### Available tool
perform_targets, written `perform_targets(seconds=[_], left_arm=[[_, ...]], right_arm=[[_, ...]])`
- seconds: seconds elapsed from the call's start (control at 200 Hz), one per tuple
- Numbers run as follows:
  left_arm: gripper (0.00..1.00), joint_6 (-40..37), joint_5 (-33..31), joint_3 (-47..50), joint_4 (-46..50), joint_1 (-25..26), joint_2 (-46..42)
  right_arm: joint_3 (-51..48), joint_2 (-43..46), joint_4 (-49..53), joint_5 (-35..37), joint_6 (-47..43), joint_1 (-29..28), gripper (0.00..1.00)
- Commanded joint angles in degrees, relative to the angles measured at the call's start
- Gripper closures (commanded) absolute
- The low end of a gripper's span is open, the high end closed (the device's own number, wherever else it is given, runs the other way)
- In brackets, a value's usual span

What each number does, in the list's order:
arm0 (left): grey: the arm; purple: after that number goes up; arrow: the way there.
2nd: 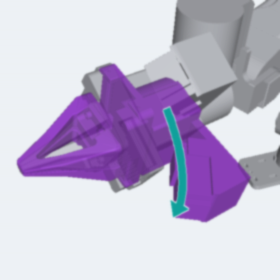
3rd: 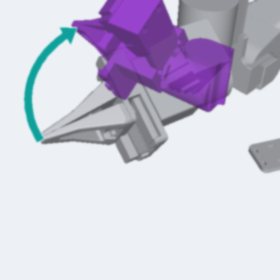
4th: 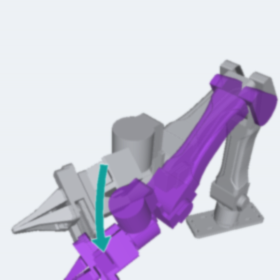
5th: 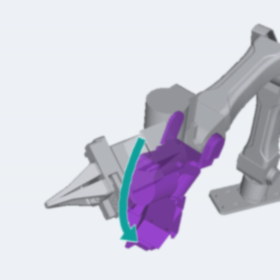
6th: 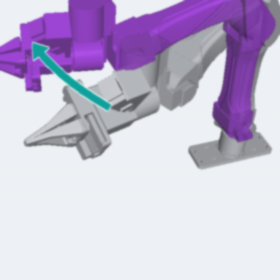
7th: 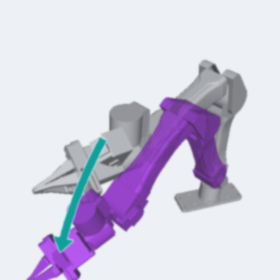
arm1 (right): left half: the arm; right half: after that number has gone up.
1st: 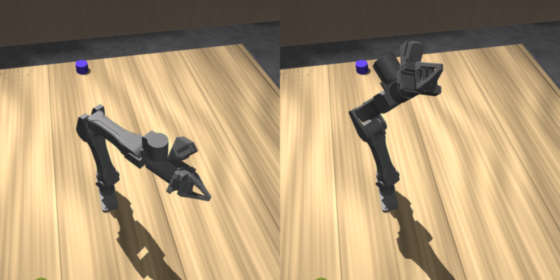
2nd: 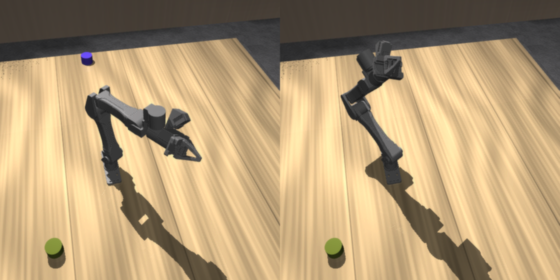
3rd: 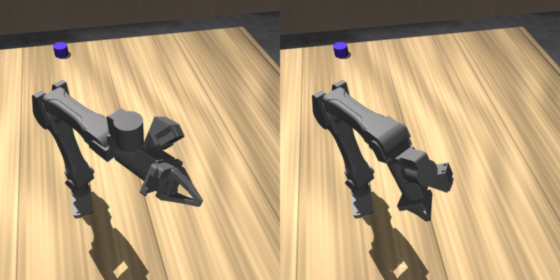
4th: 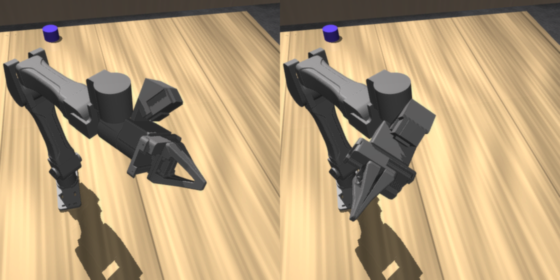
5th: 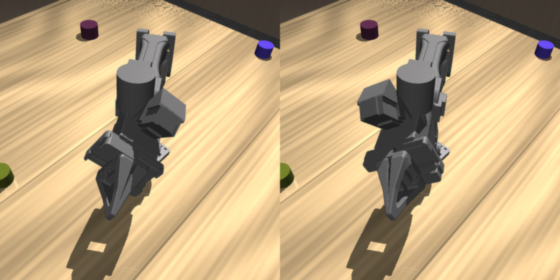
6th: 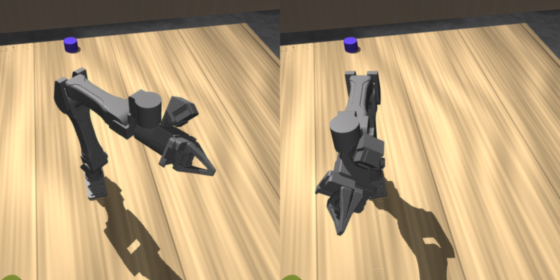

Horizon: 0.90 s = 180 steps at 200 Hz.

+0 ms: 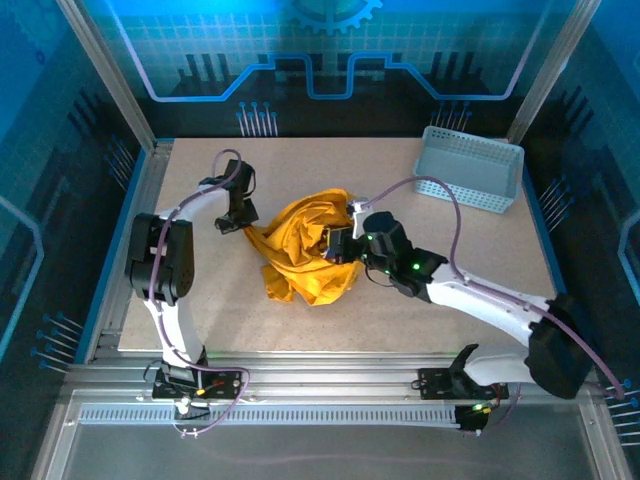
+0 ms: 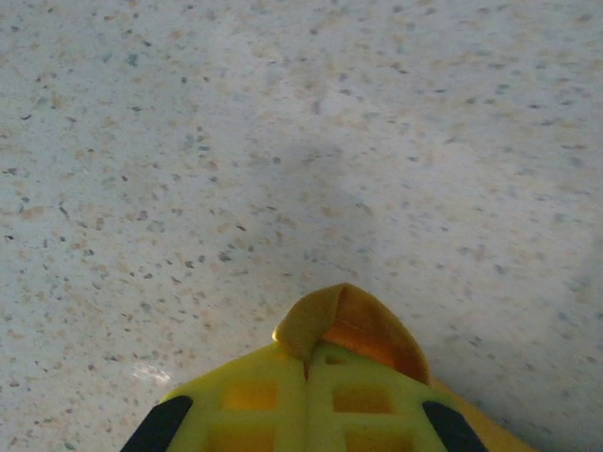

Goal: Fold the inside-out t-shirt

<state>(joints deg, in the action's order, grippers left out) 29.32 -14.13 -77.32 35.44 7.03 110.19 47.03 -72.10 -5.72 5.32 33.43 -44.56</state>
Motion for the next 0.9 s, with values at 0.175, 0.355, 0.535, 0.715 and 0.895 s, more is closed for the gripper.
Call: perform_targets(seconds=[0.175, 0.355, 0.535, 0.715, 0.895], left_arm=[[0.84, 0.2, 0.38, -0.37, 4.1, -3.27, 2.1], [0.4, -1.46, 5.06, 5.9, -0.11, 1.95, -13.01], [0.26, -6.66, 8.88, 9.1, -5.8, 16.0, -28.66], [0.25, -7.35, 15.78, 18.23, -15.78, 24.02, -38.14], [0.21, -10.66, 17.94, 22.37, -18.49, 29.5, -40.69]], right_arm=[[-3.73, 8.96, -4.92, -6.78, -3.77, 4.12, 1.0], [-3.08, 7.69, -5.14, -9.48, -4.88, 4.11, 1.0], [-1.96, 7.23, -4.81, -9.02, -6.16, 4.04, 1.0], [0.34, 6.62, -2.66, -8.09, -7.15, 3.96, 1.0], [1.64, 6.96, -1.49, -8.87, -7.43, 3.86, 1.0]])
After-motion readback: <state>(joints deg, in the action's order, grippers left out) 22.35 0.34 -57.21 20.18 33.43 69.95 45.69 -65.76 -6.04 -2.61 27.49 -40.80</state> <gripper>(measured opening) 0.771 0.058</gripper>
